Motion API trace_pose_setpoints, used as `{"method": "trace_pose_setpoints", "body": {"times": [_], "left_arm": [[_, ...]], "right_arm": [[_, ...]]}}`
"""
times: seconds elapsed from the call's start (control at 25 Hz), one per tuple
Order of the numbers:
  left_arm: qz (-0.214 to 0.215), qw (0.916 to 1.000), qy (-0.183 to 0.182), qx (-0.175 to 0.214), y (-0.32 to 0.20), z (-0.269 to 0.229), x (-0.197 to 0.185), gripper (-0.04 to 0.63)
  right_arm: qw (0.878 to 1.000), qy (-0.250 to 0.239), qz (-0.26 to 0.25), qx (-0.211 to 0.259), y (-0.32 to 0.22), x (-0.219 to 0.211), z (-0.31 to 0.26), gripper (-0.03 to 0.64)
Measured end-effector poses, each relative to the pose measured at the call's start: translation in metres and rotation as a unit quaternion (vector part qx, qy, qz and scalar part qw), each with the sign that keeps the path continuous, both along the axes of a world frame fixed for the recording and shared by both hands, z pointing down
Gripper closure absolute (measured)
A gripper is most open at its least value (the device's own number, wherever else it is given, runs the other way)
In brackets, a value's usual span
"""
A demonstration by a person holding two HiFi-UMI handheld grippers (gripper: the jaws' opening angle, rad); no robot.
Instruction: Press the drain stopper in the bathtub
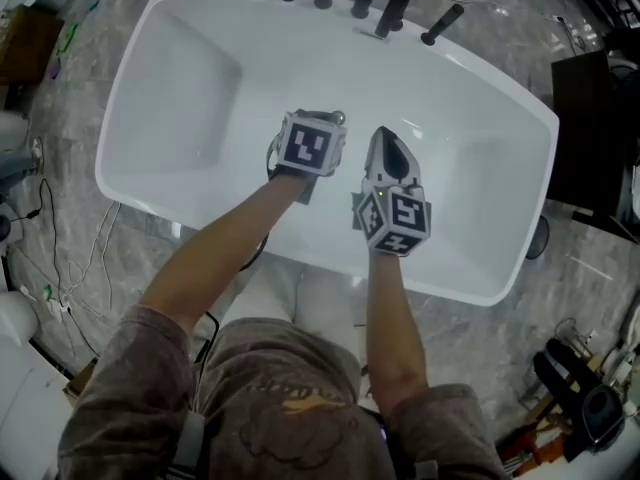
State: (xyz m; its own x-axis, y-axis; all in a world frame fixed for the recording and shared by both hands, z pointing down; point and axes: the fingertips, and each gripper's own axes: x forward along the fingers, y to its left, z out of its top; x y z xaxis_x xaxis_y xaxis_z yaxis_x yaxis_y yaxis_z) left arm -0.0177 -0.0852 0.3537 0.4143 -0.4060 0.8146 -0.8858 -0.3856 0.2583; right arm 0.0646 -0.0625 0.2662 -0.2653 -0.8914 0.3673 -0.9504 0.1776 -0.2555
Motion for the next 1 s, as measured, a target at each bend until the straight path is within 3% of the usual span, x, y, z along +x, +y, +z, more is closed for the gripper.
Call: {"method": "trace_pose_setpoints", "body": {"times": [0.16, 0.32, 0.64, 1.0], "left_arm": [[0.006, 0.9999, -0.008, 0.005, 0.022, -0.045, -0.006, 0.594], [0.002, 0.9999, 0.008, 0.005, 0.047, -0.085, -0.008, 0.594], [0.024, 0.9968, 0.030, 0.070, 0.076, -0.161, -0.018, 0.594], [0.052, 0.9883, 0.087, 0.114, 0.101, -0.221, -0.020, 0.594]], "right_arm": [[1.000, -0.003, -0.009, -0.002, 0.010, -0.002, -0.034, 0.614], [1.000, -0.003, -0.015, -0.010, 0.027, -0.002, -0.060, 0.615], [0.997, -0.019, -0.077, -0.002, 0.058, -0.025, -0.112, 0.614], [0.989, -0.044, -0.139, 0.009, 0.091, -0.034, -0.161, 0.614]]}}
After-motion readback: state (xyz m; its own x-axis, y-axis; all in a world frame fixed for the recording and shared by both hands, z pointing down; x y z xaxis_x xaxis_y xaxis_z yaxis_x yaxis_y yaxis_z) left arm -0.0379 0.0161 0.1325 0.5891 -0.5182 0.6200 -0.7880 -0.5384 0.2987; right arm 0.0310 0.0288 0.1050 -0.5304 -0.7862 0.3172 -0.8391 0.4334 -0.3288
